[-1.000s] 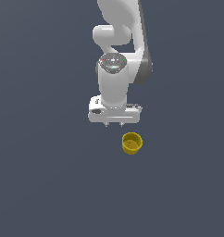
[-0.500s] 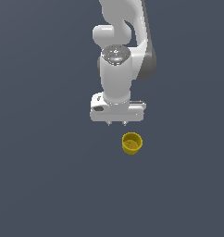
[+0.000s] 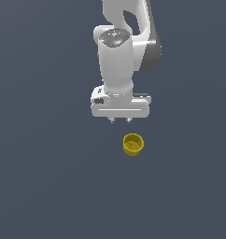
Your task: Pick up the object and move it to a goal position.
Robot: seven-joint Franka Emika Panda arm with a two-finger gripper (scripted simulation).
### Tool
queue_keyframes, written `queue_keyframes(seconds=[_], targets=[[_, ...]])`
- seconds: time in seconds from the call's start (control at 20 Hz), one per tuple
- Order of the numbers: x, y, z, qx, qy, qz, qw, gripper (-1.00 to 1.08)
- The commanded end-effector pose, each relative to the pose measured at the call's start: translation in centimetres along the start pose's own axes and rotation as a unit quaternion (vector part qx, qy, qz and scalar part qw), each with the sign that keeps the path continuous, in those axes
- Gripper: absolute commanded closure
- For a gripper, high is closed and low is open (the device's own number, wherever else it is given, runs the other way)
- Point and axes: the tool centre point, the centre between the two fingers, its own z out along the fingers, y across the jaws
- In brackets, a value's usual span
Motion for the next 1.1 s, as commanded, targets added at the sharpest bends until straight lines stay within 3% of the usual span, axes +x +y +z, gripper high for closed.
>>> queue_keyframes(seconds=[0.0, 0.45, 1.05], targets=[[0.3, -0.6, -1.6, 0.013, 0.013, 0.014, 0.9997, -0.2], [1.0, -3.7, -9.8, 0.07, 0.08, 0.083, 0.9909, -0.2], [0.0, -8.2, -20.2, 0.124, 0.162, 0.171, 0.9639, -0.2]])
